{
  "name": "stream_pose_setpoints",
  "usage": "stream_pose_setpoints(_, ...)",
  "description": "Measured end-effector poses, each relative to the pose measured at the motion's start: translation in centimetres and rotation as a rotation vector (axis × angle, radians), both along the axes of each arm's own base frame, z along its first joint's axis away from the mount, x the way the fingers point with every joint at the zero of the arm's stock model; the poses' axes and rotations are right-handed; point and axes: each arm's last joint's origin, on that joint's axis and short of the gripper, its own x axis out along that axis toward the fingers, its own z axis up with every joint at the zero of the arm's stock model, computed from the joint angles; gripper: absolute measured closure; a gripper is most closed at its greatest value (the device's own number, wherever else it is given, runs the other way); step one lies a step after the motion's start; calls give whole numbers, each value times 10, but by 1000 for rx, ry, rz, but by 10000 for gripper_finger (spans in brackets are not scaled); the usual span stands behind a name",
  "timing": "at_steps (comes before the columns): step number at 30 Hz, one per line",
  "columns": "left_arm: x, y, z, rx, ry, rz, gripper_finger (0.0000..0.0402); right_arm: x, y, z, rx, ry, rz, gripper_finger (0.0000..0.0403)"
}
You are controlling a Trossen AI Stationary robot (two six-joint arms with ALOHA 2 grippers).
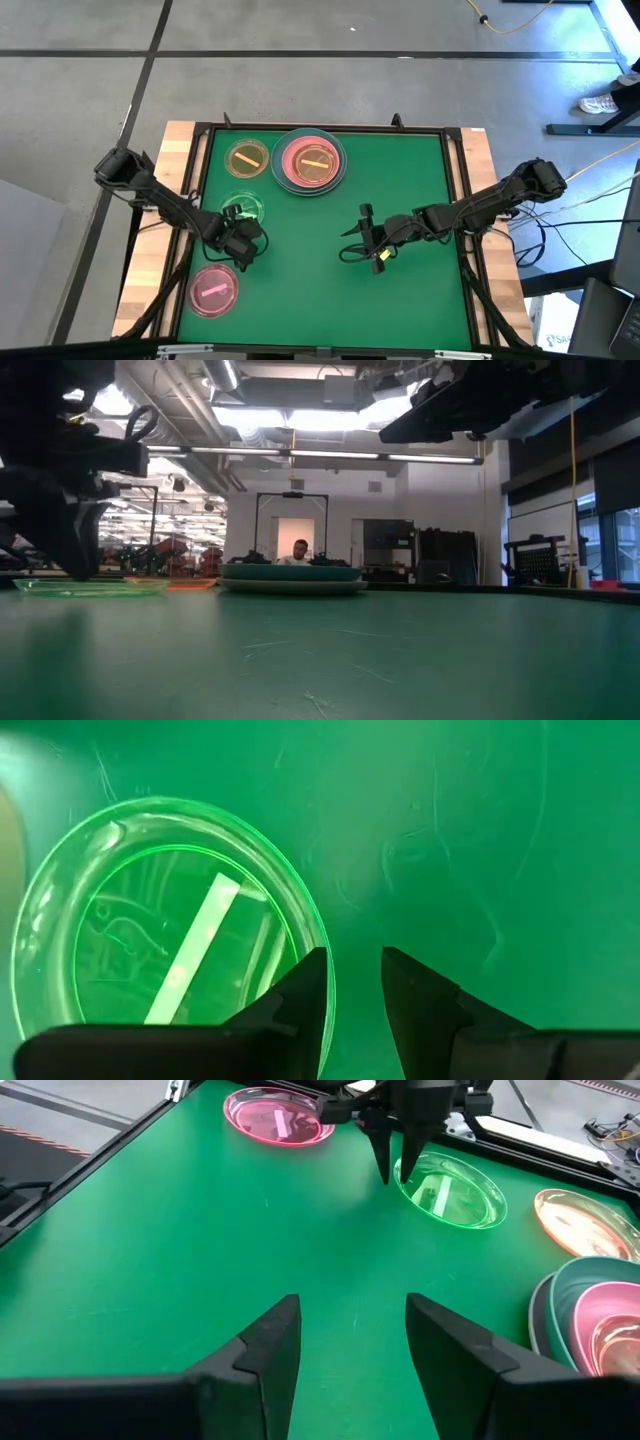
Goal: Stack plastic plates
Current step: Stack the light green plate on top of the orange plate
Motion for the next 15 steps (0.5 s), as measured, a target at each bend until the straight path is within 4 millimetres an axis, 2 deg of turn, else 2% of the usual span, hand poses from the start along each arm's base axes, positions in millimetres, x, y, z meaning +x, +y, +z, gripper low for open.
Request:
stream_pose_setpoints(9, -12, 7, -18, 40, 13, 7, 310, 0, 0, 0, -1, 1, -1, 231)
stream_pose_setpoints(15, -13, 8, -21, 51, 0, 5, 315, 0, 0, 0, -1, 1, -1, 231)
